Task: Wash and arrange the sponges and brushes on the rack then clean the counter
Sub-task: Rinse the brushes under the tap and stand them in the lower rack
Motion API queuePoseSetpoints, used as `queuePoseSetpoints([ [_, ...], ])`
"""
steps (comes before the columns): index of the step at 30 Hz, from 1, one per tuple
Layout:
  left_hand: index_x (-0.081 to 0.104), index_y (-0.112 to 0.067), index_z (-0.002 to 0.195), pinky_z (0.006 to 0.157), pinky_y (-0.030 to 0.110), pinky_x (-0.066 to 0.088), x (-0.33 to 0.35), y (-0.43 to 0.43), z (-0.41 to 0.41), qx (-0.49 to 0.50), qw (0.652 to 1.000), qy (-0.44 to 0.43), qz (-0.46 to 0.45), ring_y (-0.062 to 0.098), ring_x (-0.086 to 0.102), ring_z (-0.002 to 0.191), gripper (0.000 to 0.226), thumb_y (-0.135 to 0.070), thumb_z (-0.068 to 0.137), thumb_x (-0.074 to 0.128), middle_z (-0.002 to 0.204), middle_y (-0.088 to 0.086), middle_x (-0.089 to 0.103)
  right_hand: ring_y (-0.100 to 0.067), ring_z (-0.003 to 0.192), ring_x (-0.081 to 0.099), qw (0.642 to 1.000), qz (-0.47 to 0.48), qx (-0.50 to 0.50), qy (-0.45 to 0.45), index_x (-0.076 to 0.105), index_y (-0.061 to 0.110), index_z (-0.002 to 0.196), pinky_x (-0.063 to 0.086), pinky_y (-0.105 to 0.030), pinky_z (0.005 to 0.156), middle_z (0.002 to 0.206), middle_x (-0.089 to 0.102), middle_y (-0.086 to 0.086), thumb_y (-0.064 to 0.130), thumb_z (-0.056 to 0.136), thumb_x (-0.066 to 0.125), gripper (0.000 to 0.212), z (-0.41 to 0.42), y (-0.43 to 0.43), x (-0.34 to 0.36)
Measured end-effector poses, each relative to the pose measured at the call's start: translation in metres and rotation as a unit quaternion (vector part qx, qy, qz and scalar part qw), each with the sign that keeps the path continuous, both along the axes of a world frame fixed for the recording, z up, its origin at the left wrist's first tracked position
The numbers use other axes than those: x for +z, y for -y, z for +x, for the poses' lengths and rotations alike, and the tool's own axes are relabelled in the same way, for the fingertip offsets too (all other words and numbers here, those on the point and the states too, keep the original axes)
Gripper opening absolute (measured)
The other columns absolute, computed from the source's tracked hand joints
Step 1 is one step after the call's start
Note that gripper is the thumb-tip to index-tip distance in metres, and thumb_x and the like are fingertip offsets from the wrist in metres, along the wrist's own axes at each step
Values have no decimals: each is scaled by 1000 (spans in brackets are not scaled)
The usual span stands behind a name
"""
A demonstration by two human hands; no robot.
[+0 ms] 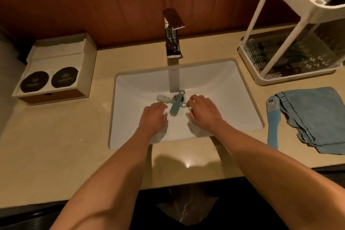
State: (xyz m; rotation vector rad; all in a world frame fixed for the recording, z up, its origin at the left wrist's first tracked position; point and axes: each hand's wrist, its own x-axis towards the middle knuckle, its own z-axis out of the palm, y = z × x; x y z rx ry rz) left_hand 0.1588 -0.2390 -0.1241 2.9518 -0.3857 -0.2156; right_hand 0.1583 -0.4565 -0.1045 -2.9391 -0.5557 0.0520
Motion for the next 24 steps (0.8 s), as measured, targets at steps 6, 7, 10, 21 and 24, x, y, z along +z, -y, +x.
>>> queuePoseSetpoints([
  [6,54,-13,138,105,39,41,-24,-5,21,19,999,-24,-33,26,52,127,39,-28,102,51,142,6,56,-25,126,46,995,-37,78,-49,56,16,134,44,-35,94,140,54,-1,22,98,50,38,30,-23,-27],
  [7,54,-13,138,105,40,42,-26,-6,26,20,999,-22,-41,27,52,126,40,-27,100,53,141,7,56,-24,129,45,993,-43,95,-55,56,17,135,44,-35,94,142,52,0,18,96,50,39,35,-25,-30],
  [10,54,-12,135,104,40,42,-36,-10,42,13,998,-22,-58,30,53,124,42,-19,94,57,140,9,56,-25,131,44,990,-40,116,-67,58,19,130,44,-38,95,143,52,0,10,91,53,41,46,-35,-43],
  [21,66,-8,120,89,40,48,-71,-7,76,-33,998,49,-13,32,58,123,48,6,74,61,132,12,63,-28,91,64,986,-12,164,25,74,14,87,50,-39,82,88,71,-4,11,88,58,17,67,-53,-83],
  [24,64,-14,118,83,35,43,-73,-5,83,-25,998,57,27,28,58,107,42,1,79,58,117,5,63,-28,75,66,990,21,141,25,73,15,76,55,-34,72,73,71,-6,20,73,76,7,67,-50,-76],
])
